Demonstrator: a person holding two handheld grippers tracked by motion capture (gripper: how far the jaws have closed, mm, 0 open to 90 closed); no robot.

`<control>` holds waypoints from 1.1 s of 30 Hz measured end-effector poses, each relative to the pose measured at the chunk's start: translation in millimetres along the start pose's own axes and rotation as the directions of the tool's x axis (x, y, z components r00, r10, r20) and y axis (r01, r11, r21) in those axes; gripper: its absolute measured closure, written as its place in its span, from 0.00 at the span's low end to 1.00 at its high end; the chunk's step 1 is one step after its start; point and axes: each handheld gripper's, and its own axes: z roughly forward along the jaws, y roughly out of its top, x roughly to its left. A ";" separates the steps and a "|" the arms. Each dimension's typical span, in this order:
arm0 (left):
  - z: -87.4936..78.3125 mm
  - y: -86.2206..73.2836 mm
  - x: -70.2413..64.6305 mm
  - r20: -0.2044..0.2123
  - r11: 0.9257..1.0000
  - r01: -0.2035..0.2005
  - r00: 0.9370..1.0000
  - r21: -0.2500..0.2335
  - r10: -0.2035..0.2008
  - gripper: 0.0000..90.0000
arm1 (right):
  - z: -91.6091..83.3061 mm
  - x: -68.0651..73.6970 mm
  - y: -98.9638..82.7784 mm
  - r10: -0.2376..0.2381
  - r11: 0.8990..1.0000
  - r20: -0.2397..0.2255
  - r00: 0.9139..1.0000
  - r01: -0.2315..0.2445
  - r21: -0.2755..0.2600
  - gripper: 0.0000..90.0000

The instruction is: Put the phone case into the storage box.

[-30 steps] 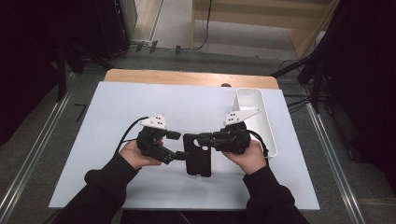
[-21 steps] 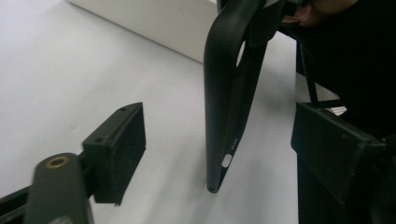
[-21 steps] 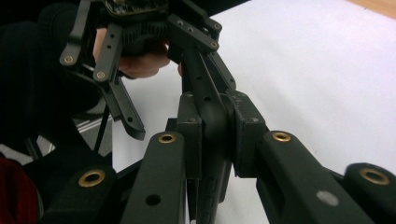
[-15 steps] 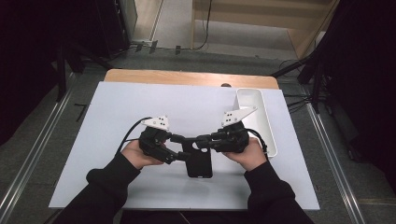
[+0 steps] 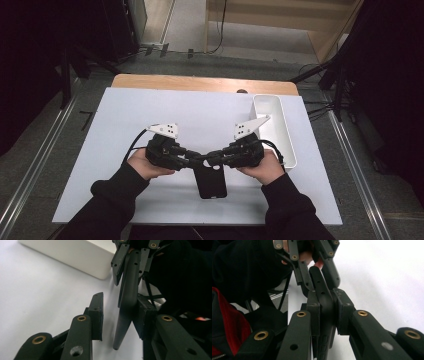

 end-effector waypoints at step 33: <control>-10.8 9.1 -10.7 0.046 1.000 -0.003 0.999 0.026 0.002 0.89 | -16.0 3.1 -4.2 0.060 0.998 -0.059 0.996 -0.061 -0.016 0.43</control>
